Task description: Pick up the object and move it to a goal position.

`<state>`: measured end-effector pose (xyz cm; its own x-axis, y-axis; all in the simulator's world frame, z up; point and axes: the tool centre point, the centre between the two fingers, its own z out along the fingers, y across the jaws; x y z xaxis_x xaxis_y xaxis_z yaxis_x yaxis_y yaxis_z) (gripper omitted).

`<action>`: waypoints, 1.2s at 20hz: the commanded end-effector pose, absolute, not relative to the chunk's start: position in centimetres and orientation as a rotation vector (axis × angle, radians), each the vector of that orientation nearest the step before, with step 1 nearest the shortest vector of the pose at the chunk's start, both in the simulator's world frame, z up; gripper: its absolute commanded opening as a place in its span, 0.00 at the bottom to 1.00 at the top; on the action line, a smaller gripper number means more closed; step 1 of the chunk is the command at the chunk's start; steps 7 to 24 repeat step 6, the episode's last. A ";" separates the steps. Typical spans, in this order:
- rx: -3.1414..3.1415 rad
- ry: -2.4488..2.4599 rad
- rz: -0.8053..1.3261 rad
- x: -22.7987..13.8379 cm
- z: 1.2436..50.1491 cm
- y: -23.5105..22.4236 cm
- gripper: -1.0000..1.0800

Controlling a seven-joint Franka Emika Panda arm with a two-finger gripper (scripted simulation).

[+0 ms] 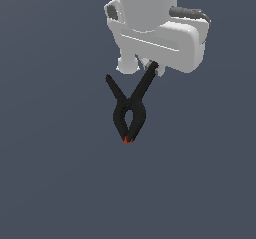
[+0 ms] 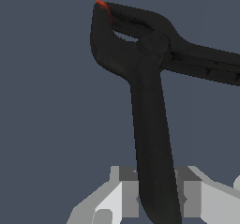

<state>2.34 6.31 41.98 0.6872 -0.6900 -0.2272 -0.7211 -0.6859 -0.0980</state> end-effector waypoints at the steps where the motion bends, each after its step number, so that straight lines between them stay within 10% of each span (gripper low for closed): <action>1: -2.717 1.146 0.252 2.4 42.9 6.1 0.00; 24: -2.717 1.146 0.253 2.5 43.3 6.0 0.00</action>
